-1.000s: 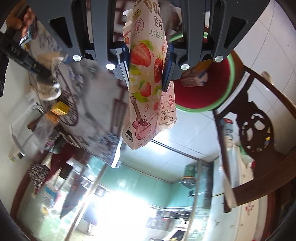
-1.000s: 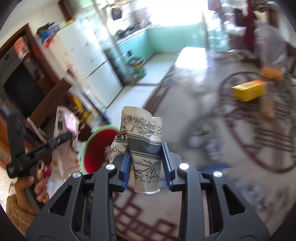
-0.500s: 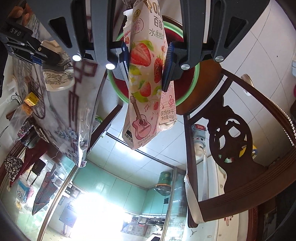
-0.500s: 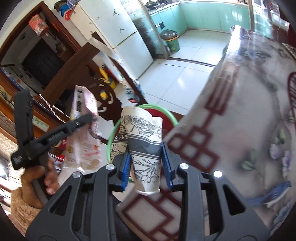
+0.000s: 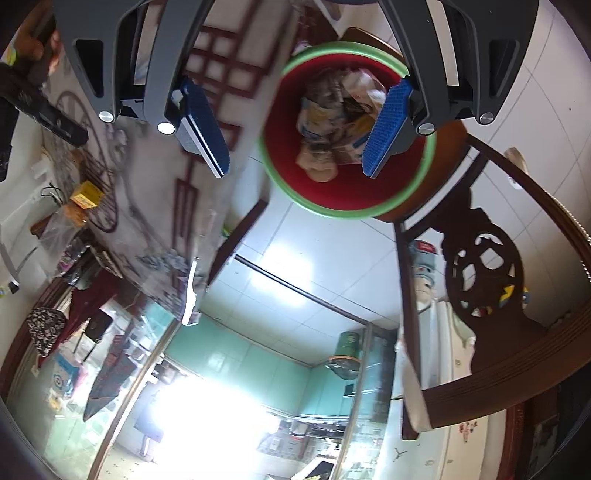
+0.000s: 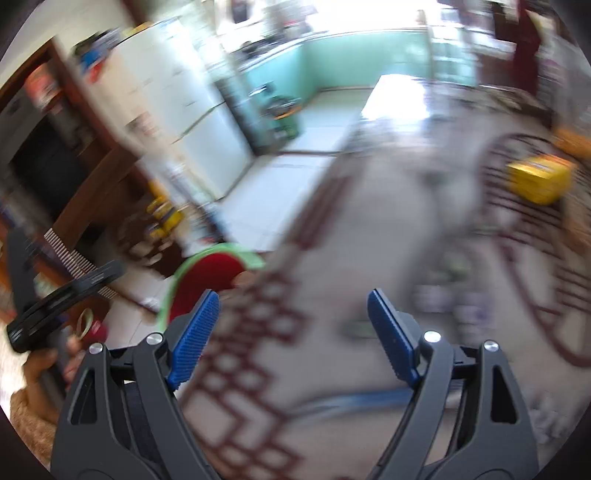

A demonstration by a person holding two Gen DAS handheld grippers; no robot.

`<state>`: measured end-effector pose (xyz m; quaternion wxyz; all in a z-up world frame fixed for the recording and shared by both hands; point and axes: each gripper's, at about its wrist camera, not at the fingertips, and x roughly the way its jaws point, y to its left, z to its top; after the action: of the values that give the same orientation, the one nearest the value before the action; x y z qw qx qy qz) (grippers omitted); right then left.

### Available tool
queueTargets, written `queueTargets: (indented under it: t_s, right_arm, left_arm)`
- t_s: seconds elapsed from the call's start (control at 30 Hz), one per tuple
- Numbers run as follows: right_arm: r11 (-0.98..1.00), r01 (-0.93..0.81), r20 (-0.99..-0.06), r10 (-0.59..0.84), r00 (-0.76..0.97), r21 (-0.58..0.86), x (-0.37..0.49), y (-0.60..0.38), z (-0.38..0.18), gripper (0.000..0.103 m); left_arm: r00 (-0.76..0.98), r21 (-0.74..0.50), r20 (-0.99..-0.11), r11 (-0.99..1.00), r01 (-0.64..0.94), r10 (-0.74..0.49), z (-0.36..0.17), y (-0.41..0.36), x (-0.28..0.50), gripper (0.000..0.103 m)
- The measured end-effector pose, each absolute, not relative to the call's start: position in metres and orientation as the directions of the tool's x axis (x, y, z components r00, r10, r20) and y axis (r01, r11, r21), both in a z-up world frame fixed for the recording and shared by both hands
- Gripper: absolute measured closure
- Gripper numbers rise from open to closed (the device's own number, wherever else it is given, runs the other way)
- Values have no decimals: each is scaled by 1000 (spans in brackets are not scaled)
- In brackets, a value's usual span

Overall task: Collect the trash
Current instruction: 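Grasp the brown cigarette box with the right tool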

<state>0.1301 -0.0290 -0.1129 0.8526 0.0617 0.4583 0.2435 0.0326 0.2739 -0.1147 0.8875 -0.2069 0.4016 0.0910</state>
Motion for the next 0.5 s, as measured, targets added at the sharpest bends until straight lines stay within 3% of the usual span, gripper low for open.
queueTargets:
  t_s: [0.2, 0.33, 0.5]
  right_arm:
    - [970, -5, -778, 198, 596, 243, 177, -173, -126, 21]
    - [960, 220, -825, 19, 565, 172, 214, -255, -150, 20]
    - [950, 279, -862, -22, 507, 140, 253, -288, -184, 20]
  left_arm:
    - [658, -317, -748, 919, -234, -90, -115, 227, 38, 32]
    - [634, -310, -762, 934, -180, -131, -123, 198, 44, 32]
    - [593, -283, -790, 950, -130, -154, -135, 167, 53, 32]
